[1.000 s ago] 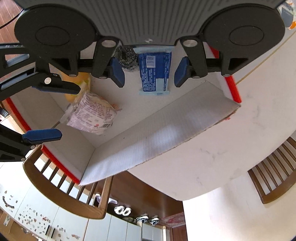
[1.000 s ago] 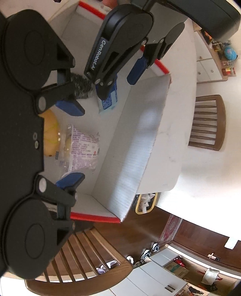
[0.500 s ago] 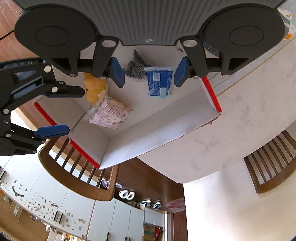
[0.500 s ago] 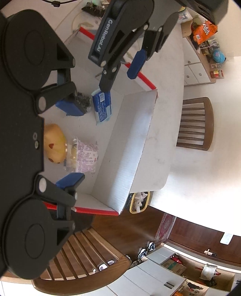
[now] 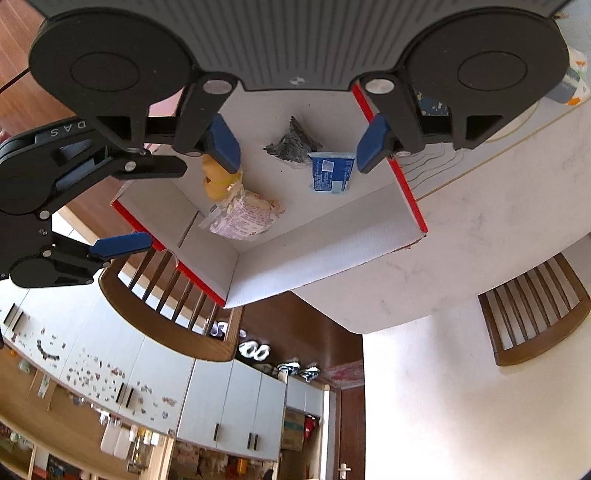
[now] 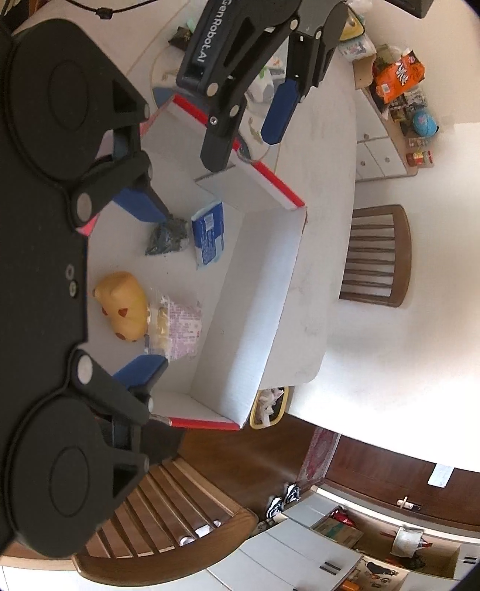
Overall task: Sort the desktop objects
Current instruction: 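Withdraw both open grippers up out of the shoebox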
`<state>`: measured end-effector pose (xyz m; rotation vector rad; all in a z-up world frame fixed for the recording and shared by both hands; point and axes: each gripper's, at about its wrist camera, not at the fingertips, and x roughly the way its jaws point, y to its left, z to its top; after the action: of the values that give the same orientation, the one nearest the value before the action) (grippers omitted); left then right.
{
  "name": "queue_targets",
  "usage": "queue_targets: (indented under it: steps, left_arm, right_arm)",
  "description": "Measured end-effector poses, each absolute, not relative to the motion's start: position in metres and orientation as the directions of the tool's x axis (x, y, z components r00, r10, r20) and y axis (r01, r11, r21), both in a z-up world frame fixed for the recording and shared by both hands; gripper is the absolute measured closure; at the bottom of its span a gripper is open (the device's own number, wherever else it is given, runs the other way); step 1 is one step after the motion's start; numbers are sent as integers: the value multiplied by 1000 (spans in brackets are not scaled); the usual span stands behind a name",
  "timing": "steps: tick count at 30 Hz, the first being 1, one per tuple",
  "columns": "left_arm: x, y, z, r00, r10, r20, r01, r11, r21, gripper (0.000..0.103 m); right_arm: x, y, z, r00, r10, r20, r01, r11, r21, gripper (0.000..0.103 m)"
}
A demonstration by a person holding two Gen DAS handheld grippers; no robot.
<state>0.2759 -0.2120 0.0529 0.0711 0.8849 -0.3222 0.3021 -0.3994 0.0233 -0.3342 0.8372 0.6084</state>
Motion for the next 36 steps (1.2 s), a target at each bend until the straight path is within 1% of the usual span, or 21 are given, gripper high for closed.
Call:
queue_targets:
  steps: [3, 5, 10, 11, 12, 14, 21, 28, 32, 36]
  left_arm:
    - [266, -206, 55, 604, -252, -756, 291, 953, -85, 23]
    - [260, -202, 55, 611, -260, -748, 286, 953, -97, 22]
    - [242, -188, 53, 640, -289, -712, 275, 951, -138, 13]
    - [238, -185, 53, 642, -304, -704, 273, 949, -161, 10]
    - [235, -181, 53, 643, -320, -696, 272, 945, -183, 5]
    - [228, -176, 53, 650, -332, -684, 271, 942, -199, 2]
    - [201, -155, 55, 669, -357, -652, 291, 933, -212, 1]
    - [175, -126, 58, 672, -386, -633, 322, 921, -220, 1]
    - [162, -104, 62, 678, -399, -618, 329, 916, -231, 1]
    - [149, -83, 62, 681, -409, -608, 334, 912, -239, 1]
  right_arm:
    - [294, -400, 26, 520, 387, -762, -632, 774, -38, 17]
    - [290, -400, 26, 523, 397, -754, -636, 771, -35, 17]
    - [279, -403, 29, 523, 428, -738, -629, 777, 5, 16]
    - [276, -403, 30, 524, 431, -735, -628, 778, 9, 16]
    - [274, -401, 31, 525, 431, -734, -626, 780, 11, 16]
    - [267, -398, 33, 538, 430, -725, -621, 784, 4, 15]
    - [239, -376, 37, 573, 407, -711, -592, 806, -16, 15]
    - [213, -349, 36, 586, 381, -716, -554, 833, -11, 15]
    - [197, -330, 36, 610, 352, -710, -533, 846, -39, 15]
    - [184, -312, 35, 614, 353, -706, -513, 858, -17, 15]
